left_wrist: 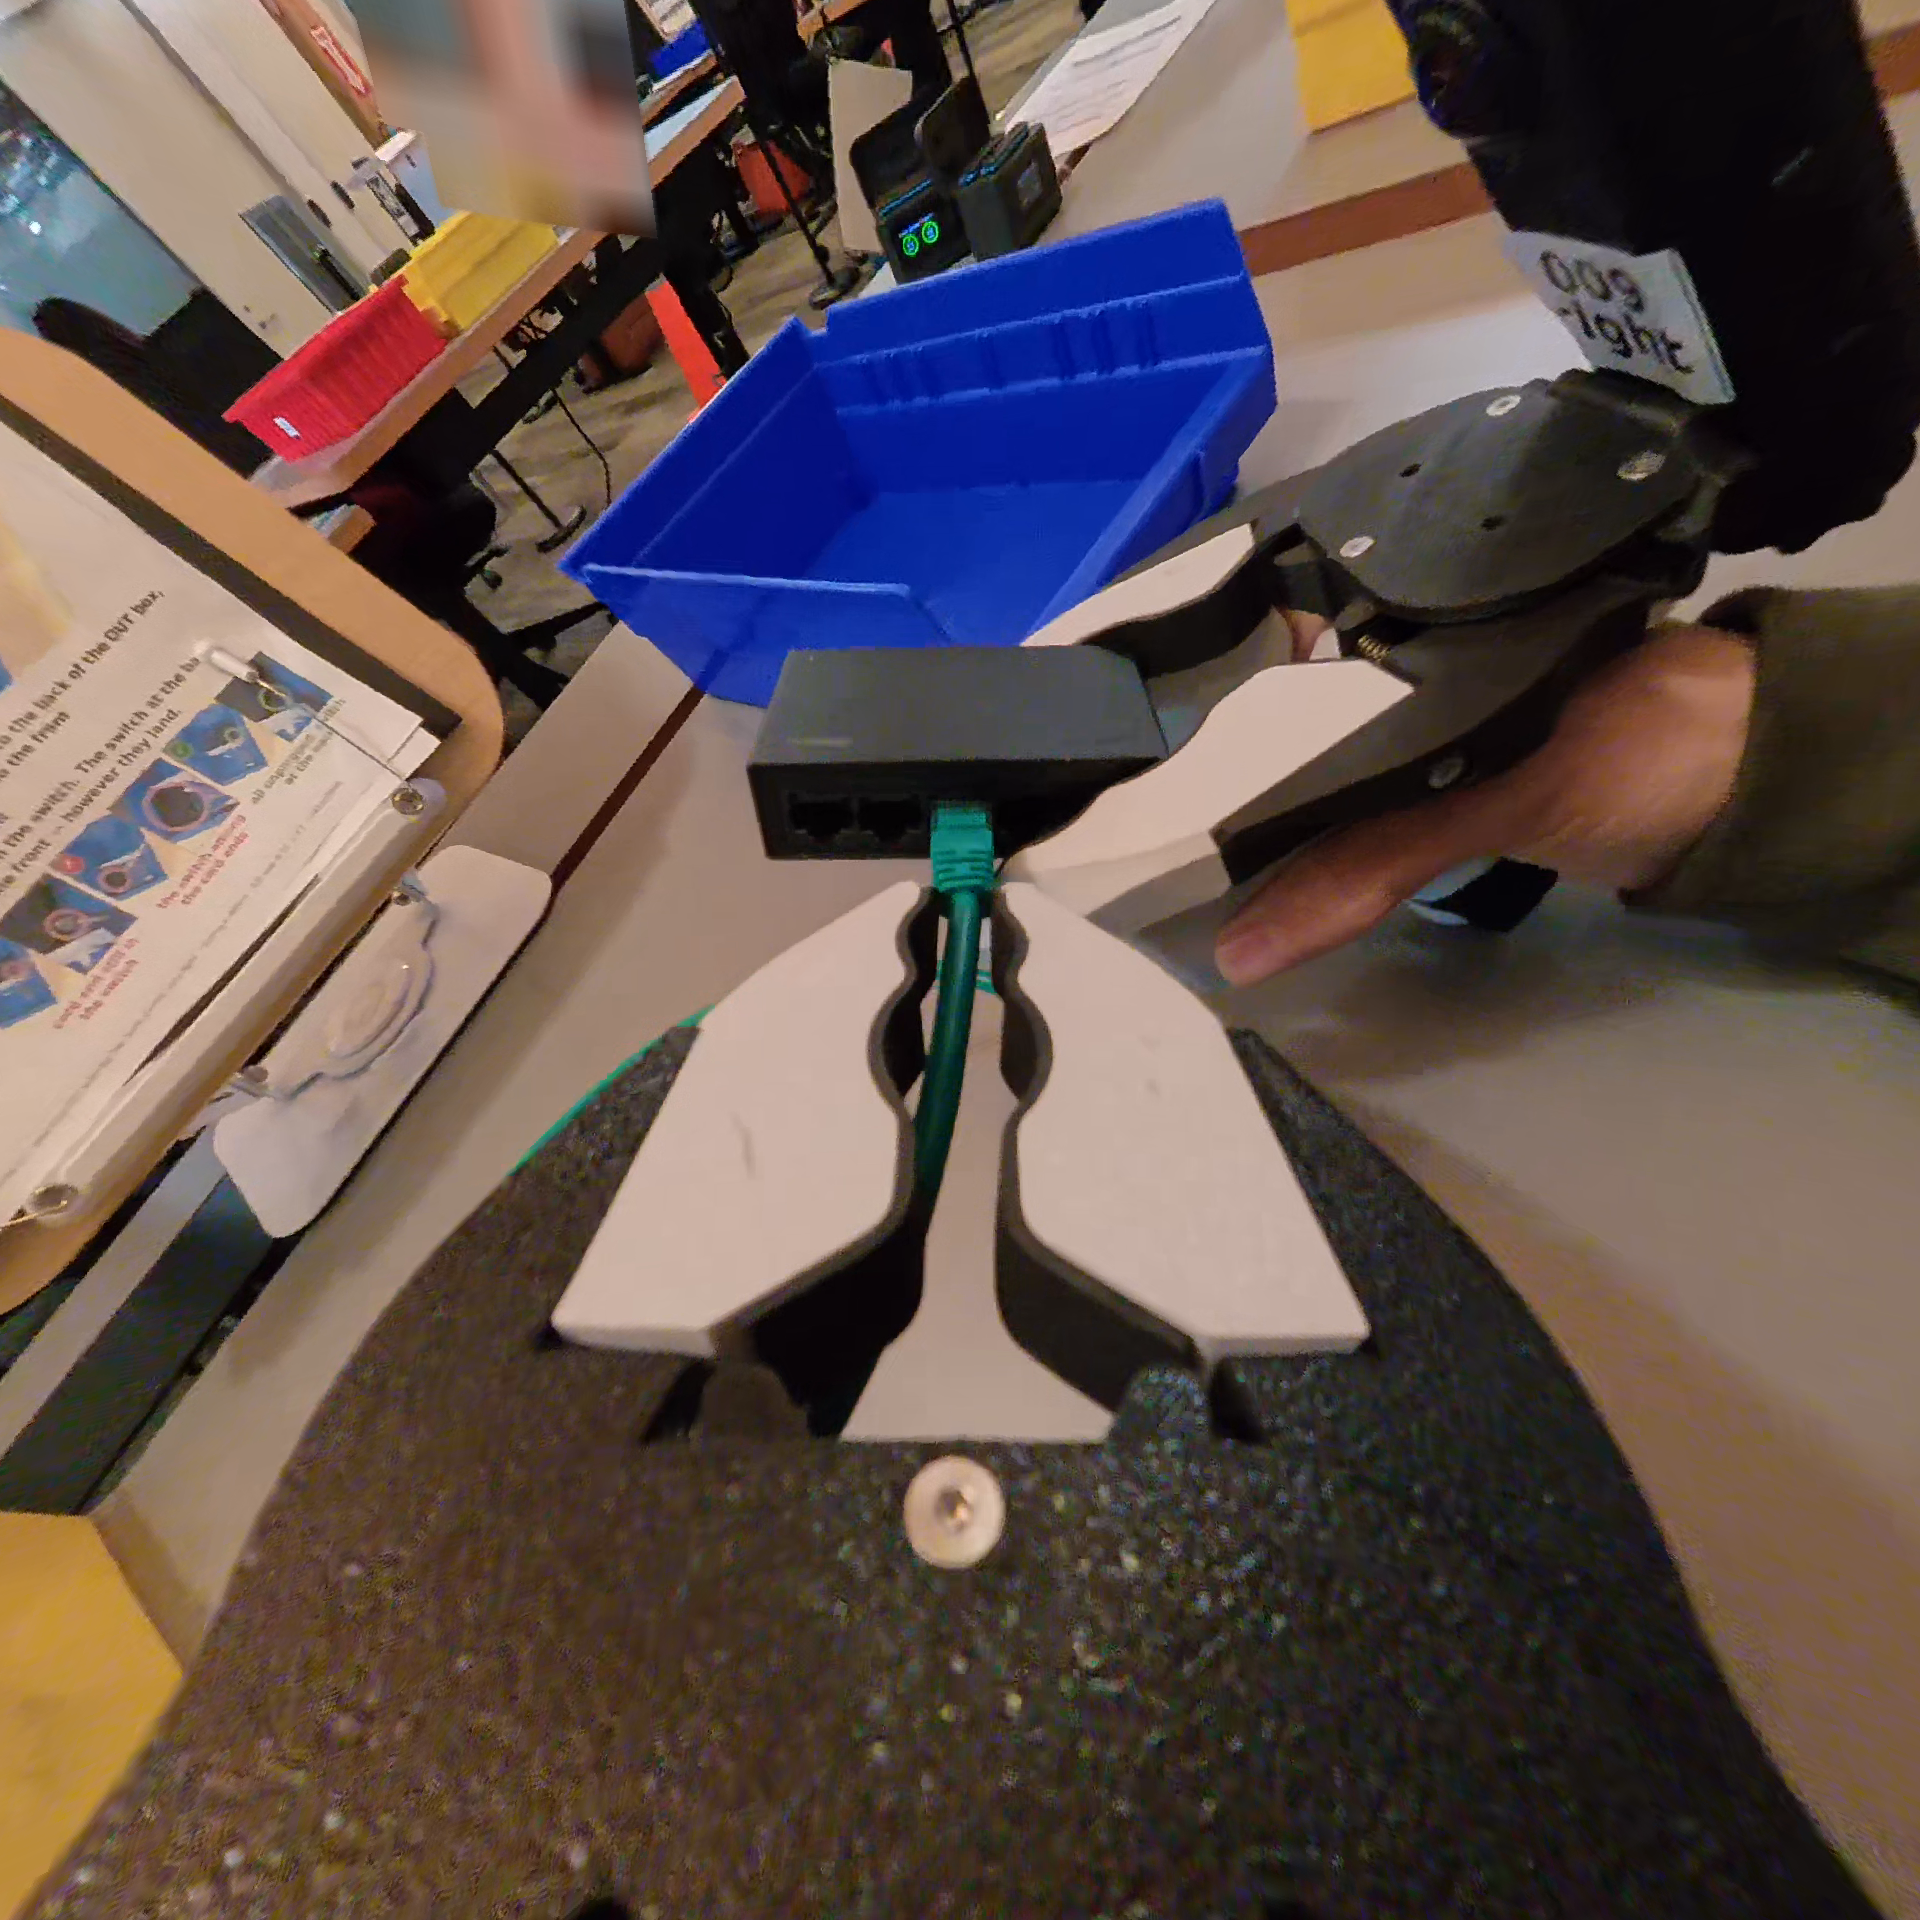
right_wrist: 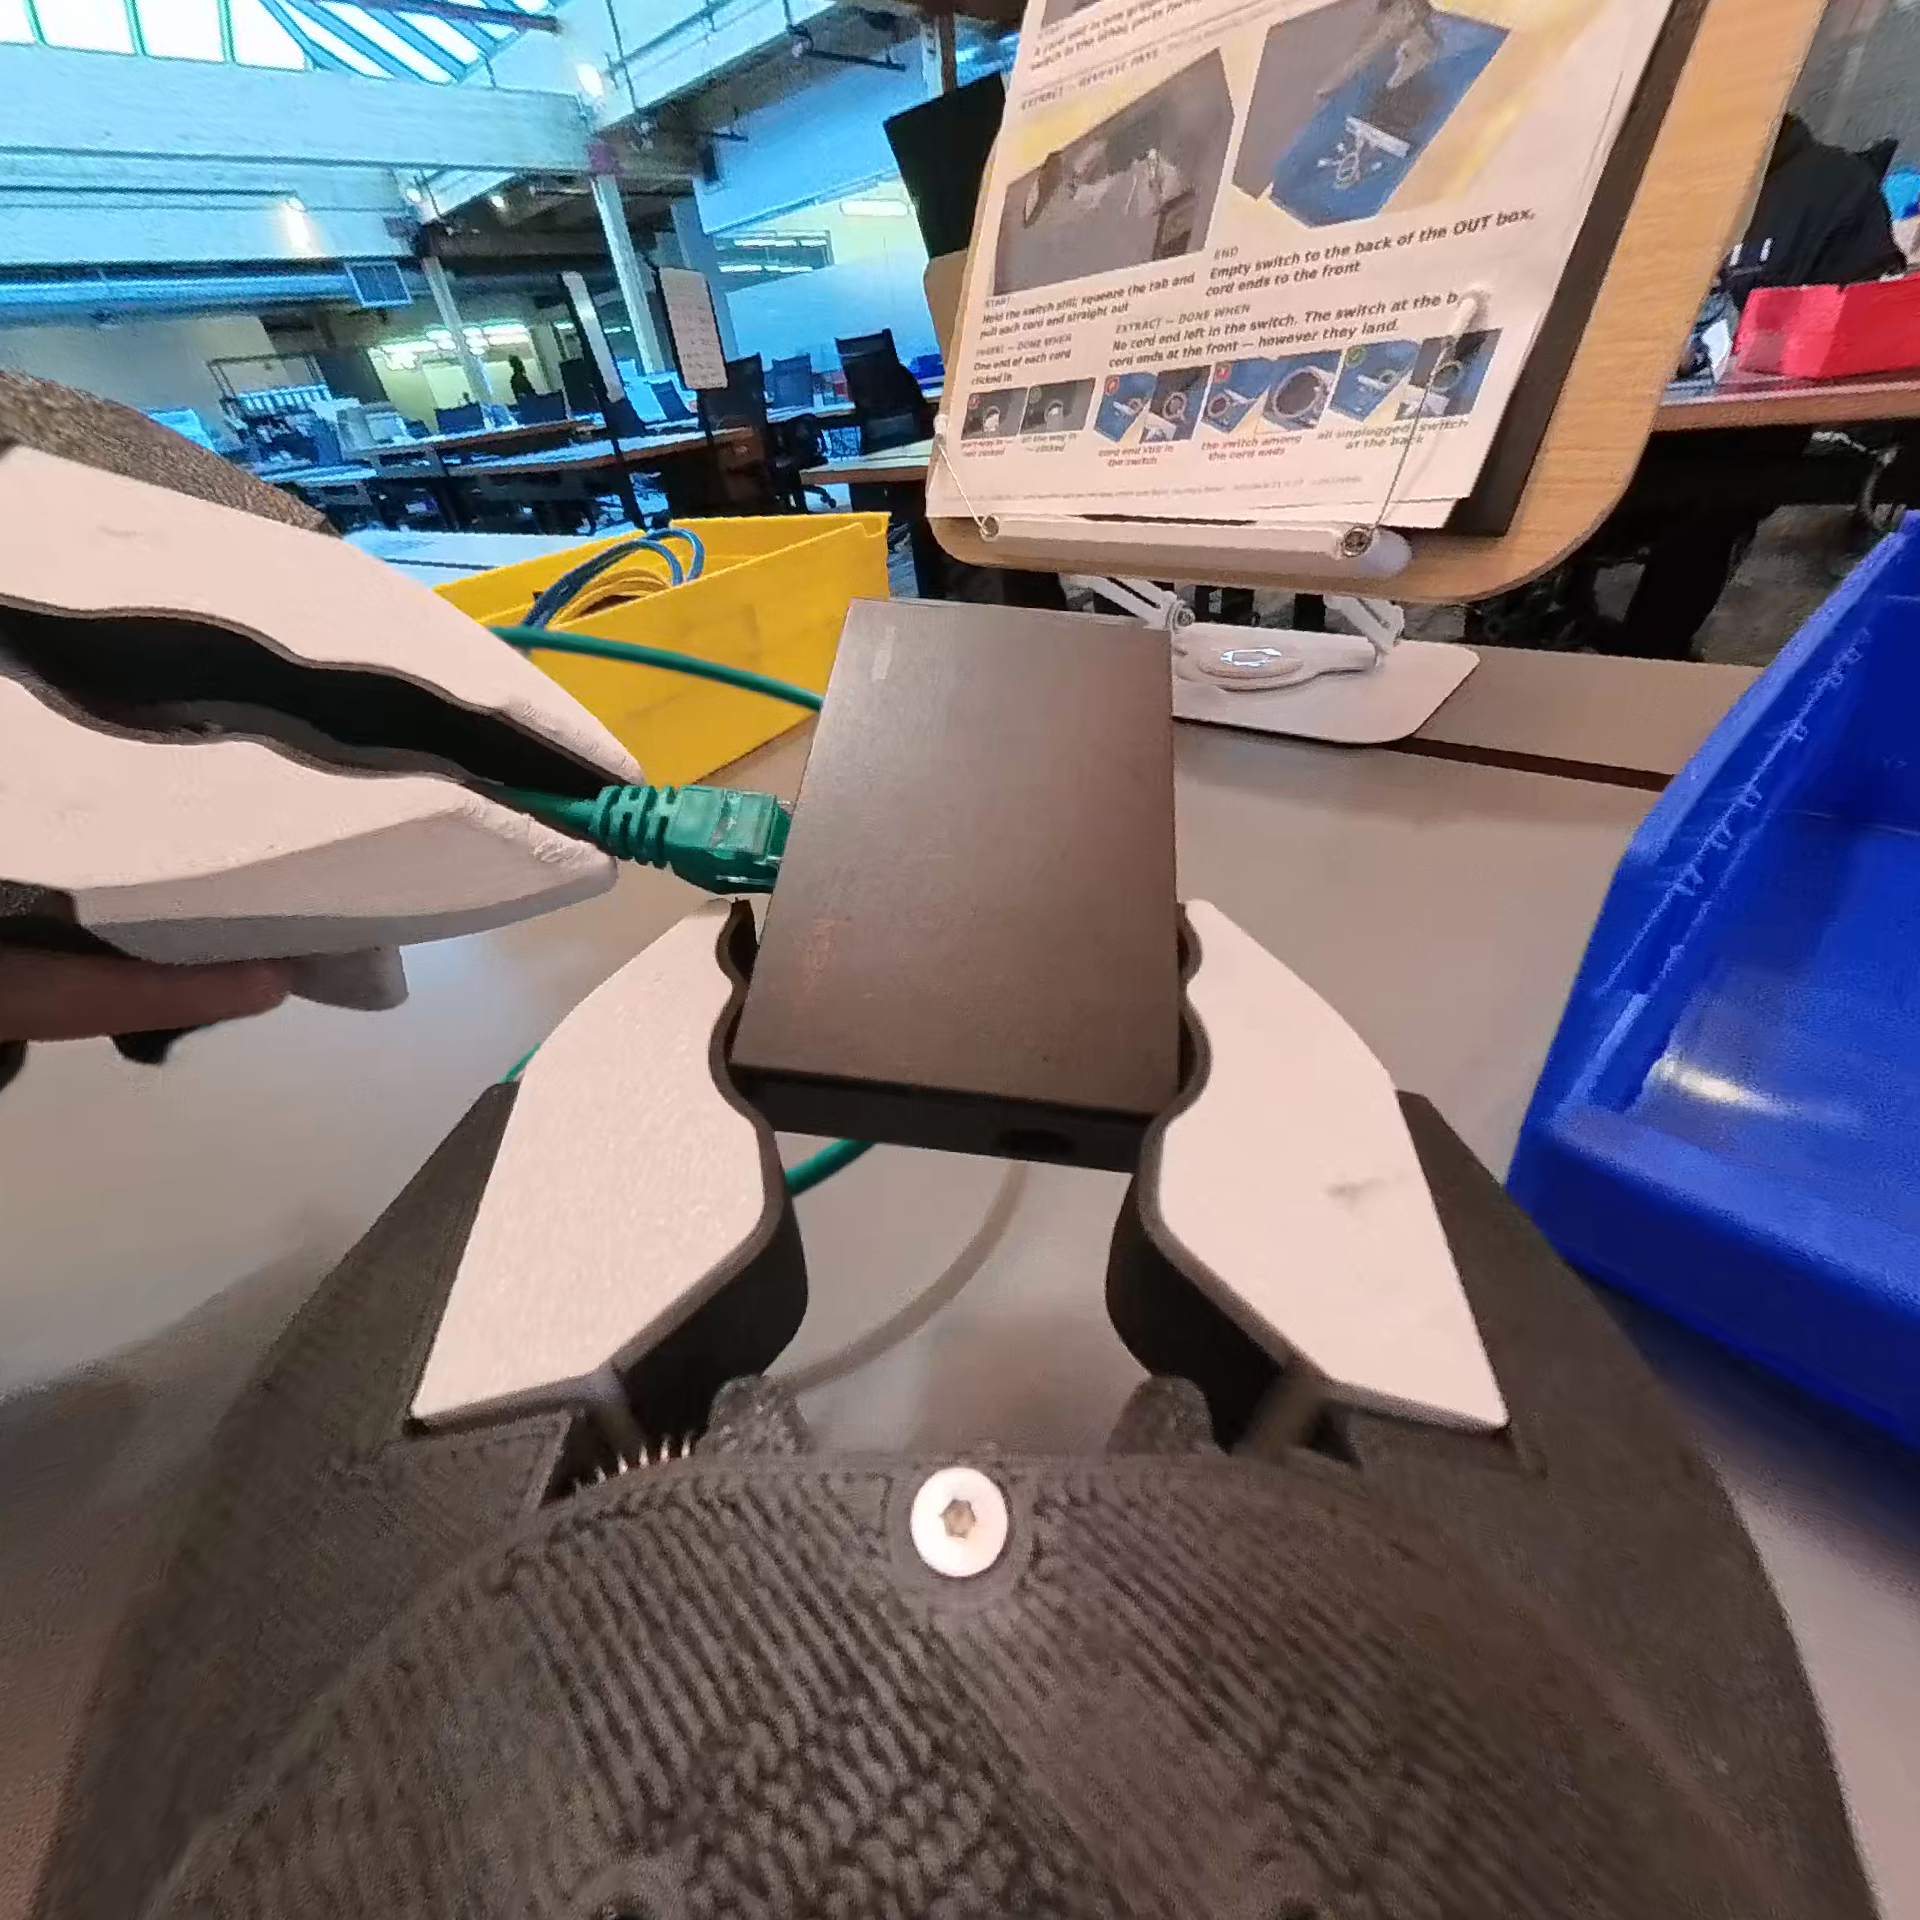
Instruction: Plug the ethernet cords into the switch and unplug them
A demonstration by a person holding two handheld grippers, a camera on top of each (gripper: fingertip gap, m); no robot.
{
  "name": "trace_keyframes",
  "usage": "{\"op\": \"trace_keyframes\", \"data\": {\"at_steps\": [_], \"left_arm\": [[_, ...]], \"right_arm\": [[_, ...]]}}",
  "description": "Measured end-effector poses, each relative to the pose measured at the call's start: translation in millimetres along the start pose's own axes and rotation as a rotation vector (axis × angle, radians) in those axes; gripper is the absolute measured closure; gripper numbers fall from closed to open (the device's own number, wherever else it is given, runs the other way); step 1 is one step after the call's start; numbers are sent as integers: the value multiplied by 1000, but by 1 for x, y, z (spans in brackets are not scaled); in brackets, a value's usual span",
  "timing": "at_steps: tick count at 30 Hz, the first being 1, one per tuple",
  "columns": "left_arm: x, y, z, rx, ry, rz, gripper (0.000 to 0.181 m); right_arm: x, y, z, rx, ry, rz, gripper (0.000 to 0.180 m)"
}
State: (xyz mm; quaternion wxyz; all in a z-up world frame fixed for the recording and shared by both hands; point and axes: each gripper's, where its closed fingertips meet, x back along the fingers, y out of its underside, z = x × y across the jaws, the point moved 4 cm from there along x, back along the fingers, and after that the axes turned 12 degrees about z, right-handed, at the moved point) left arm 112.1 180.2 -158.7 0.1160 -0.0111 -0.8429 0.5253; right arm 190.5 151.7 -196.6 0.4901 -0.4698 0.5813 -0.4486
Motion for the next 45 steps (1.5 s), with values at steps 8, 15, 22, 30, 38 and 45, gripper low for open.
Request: {"op": "trace_keyframes", "data": {"at_steps": [8,15,22,30,38,45], "left_arm": [[-2,6,-2,-5,9,-26,172],[-5,2,-2,47,-16,12,172],[11,-33,-13,129,-106,200,152],[131,34,-123,254,-416,12,146],[208,164,-158,351,-574,-394,140],[185,170,-207,538,-479,-436,140]], "right_arm": [[-2,3,-3,12,1,-31,105],[1,-1,0,-16,3,7,105],[5,1,19,-110,90,-9,105],[10,-2,26,-195,70,29,105],[4,2,12,-75,28,-27,105],[4,2,11,-71,20,-31,105]]}}
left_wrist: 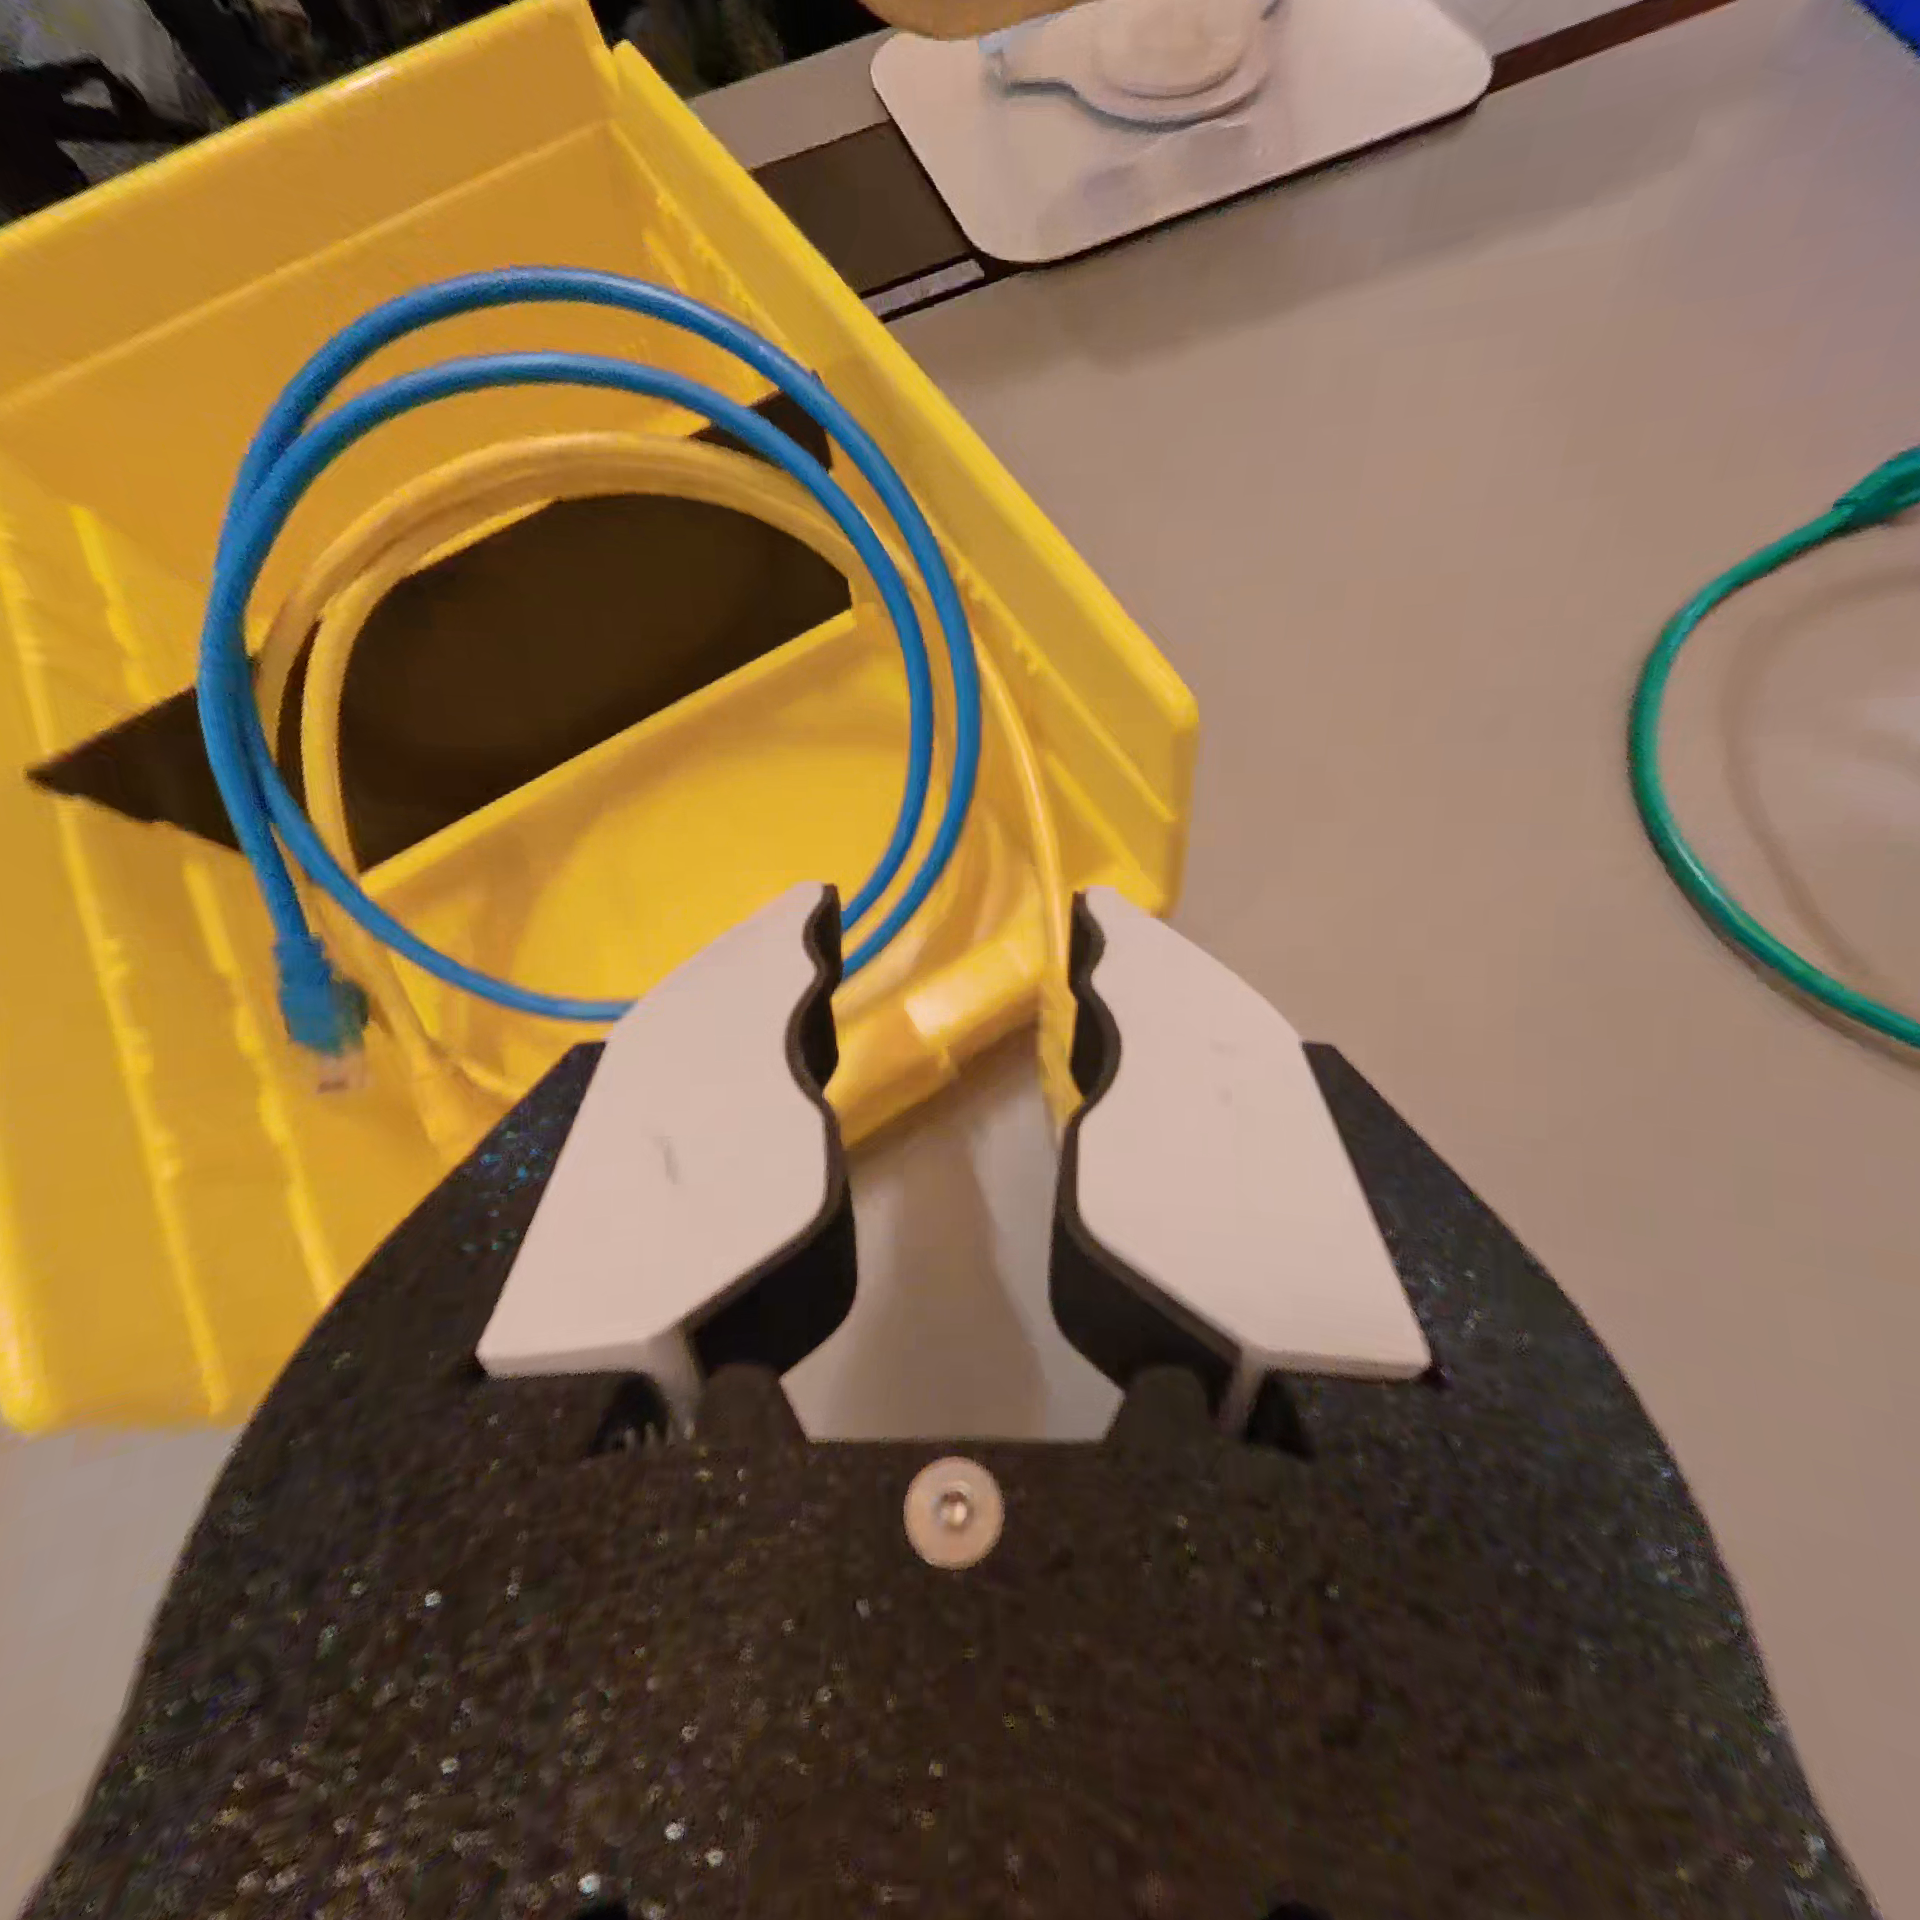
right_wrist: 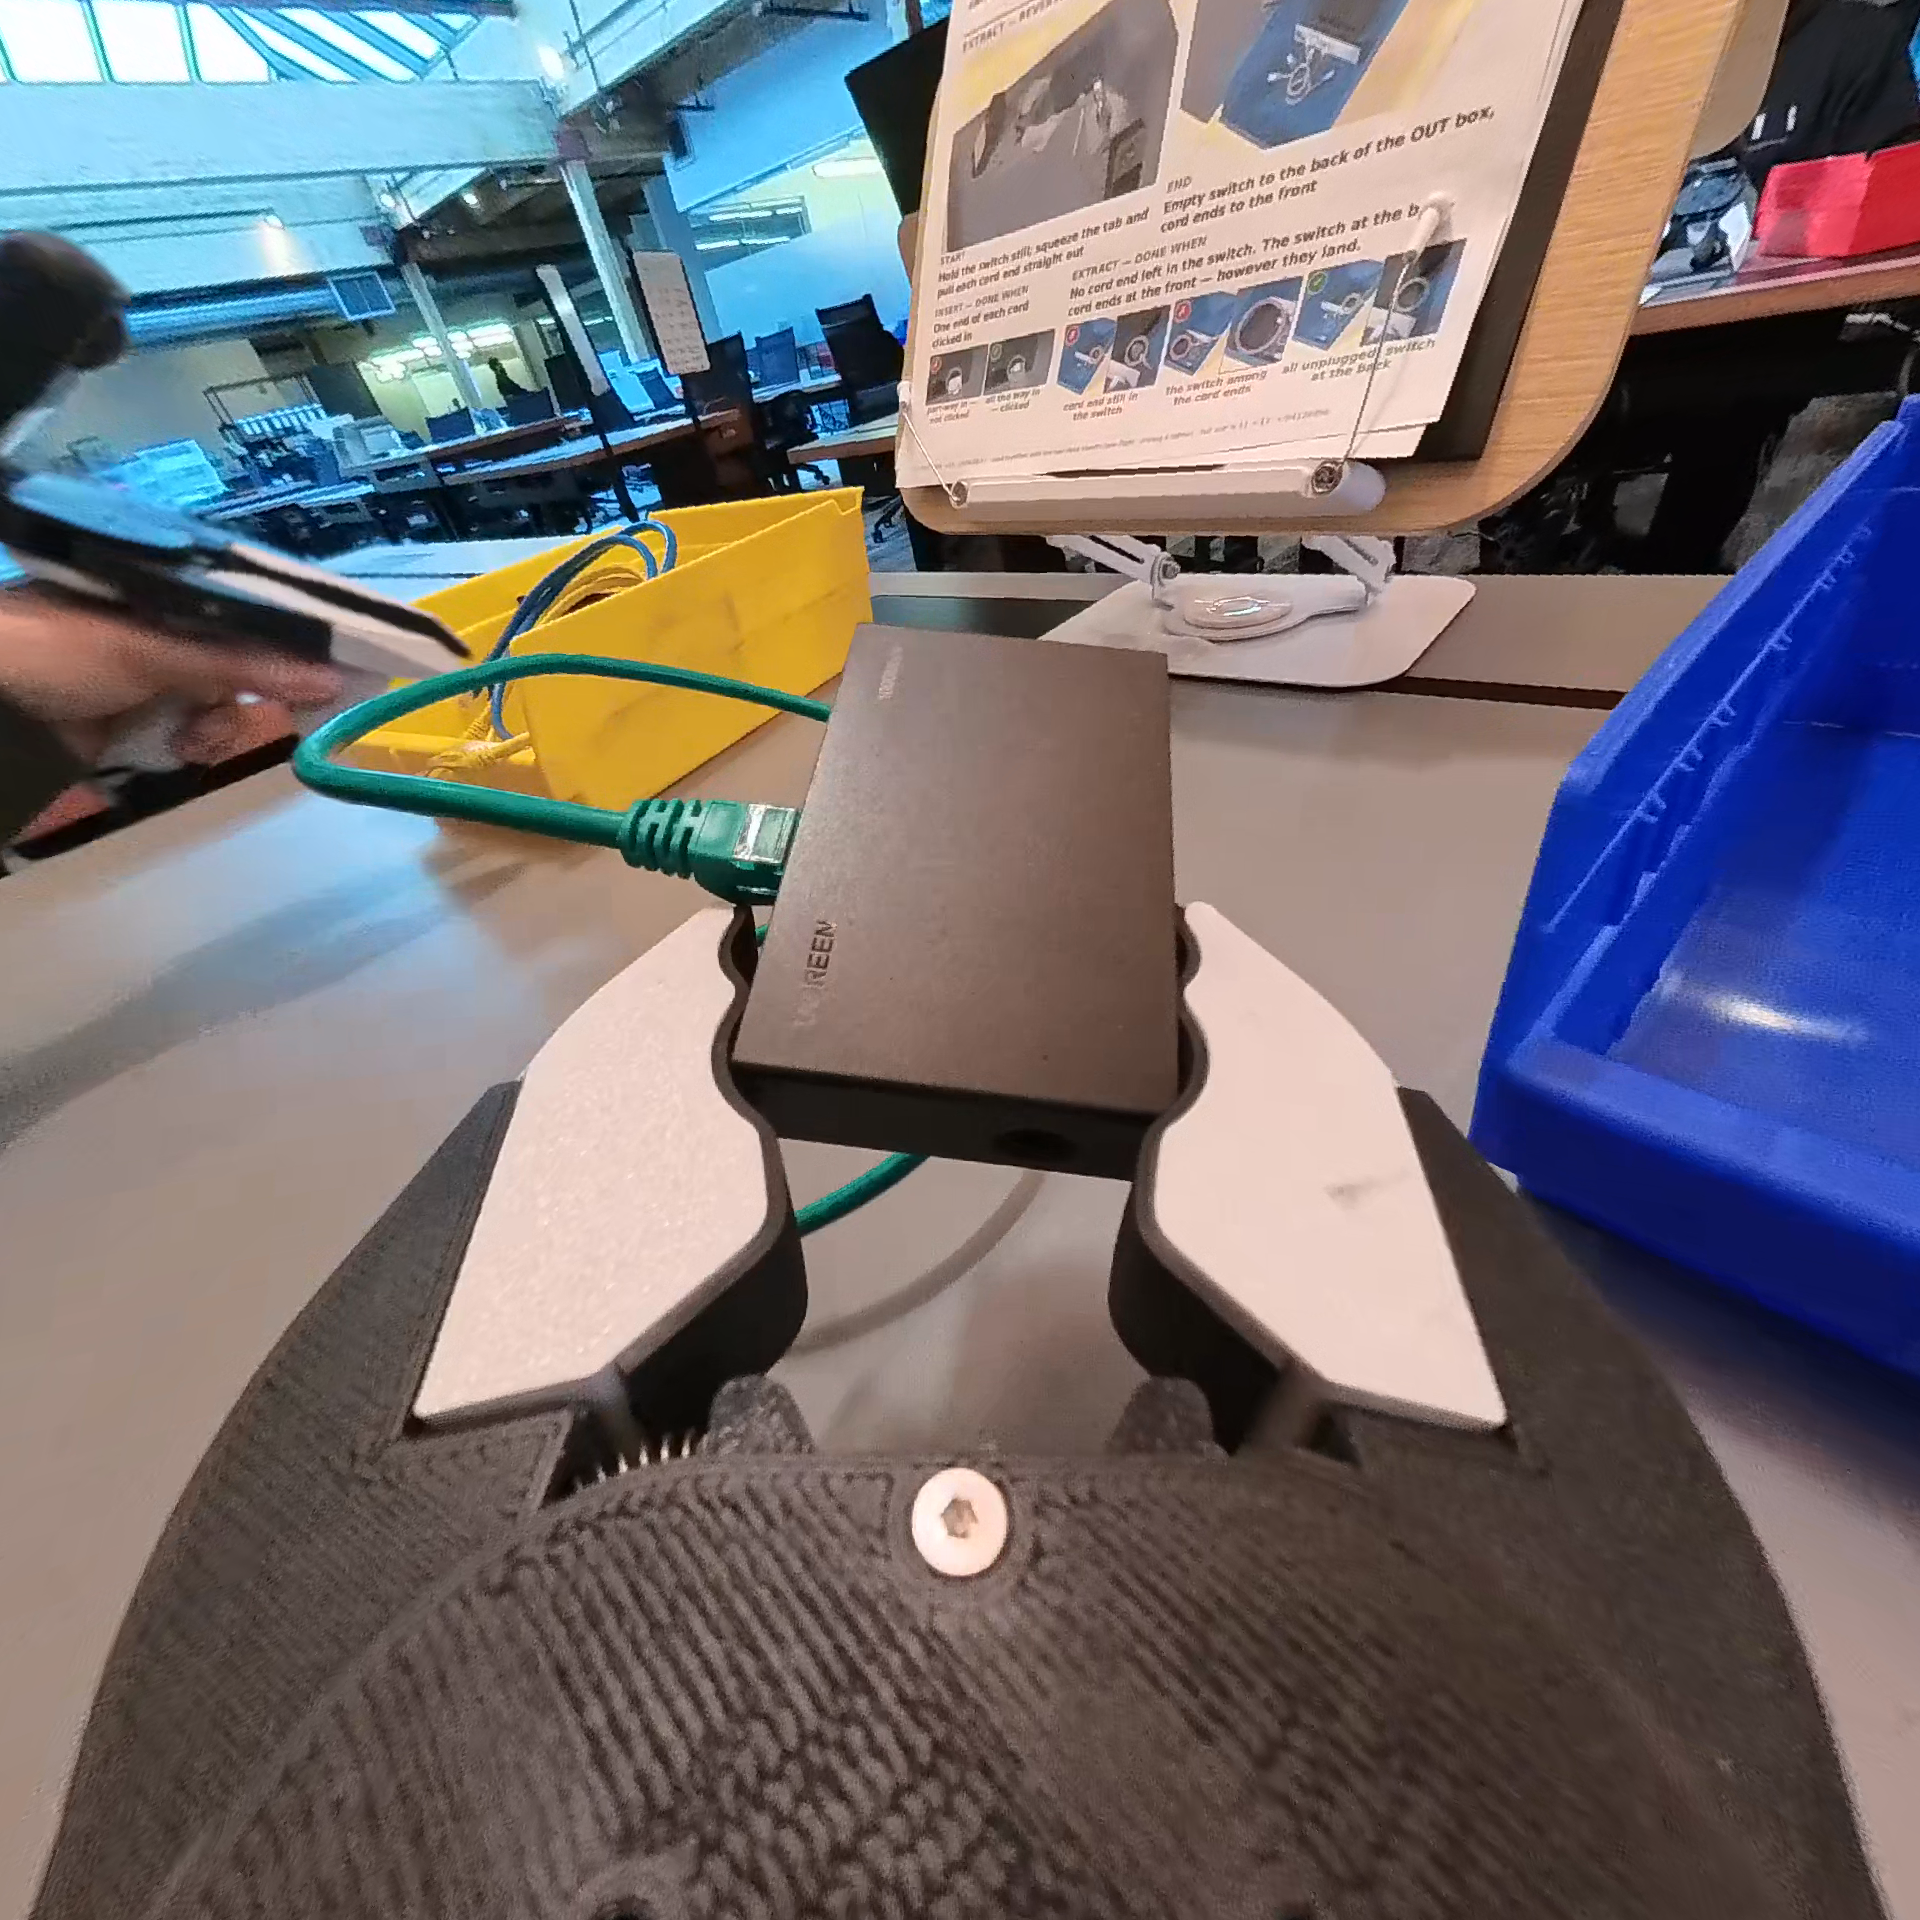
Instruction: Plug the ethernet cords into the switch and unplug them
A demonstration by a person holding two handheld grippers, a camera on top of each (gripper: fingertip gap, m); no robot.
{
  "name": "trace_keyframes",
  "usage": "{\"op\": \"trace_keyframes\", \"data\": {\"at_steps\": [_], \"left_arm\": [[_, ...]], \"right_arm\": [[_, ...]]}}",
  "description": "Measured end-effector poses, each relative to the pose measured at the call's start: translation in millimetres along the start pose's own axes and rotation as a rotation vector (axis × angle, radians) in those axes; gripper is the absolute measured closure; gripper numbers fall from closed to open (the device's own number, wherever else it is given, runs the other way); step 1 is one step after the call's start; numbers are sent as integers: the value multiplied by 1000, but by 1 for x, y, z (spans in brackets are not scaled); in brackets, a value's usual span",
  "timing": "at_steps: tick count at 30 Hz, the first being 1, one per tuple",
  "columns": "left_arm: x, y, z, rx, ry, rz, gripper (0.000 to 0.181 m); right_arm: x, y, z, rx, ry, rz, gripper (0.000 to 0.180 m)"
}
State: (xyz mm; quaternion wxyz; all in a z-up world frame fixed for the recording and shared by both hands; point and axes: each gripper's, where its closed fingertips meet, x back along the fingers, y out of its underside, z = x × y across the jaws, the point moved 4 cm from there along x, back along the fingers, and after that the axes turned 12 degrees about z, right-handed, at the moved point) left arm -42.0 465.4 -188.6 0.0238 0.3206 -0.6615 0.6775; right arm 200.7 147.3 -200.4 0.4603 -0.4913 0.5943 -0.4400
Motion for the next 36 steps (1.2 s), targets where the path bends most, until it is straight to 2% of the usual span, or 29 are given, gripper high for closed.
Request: {"op": "trace_keyframes", "data": {"at_steps": [4,8,12,13,16,18,21,26,30,36], "left_arm": [[-37,-7,-14,28,21,-80,141],[-65,-17,-26,152,48,-39,142],[-81,-18,-26,238,144,-37,145],[-82,-19,-24,259,189,-33,150],[-79,-21,-20,329,282,-21,181],[-73,-23,-17,351,355,1,181],[-61,-34,-24,362,343,98,181],[-54,-44,-40,367,210,133,181],[-73,-36,-28,518,283,14,137],[-90,-48,-34,874,372,101,139]], "right_arm": [[0,-1,0,-4,-6,5,105],[0,0,-1,-1,-13,1,105],[-1,1,-3,12,-21,-14,105],[-2,2,-3,14,-22,-15,105],[-1,1,-3,9,-27,-12,105],[-1,1,-2,-4,-29,-4,105],[0,-1,0,-23,-28,8,105],[1,-2,1,-36,-30,19,105],[1,-2,0,-38,-38,24,105],[1,-2,0,-36,-43,24,105]]}}
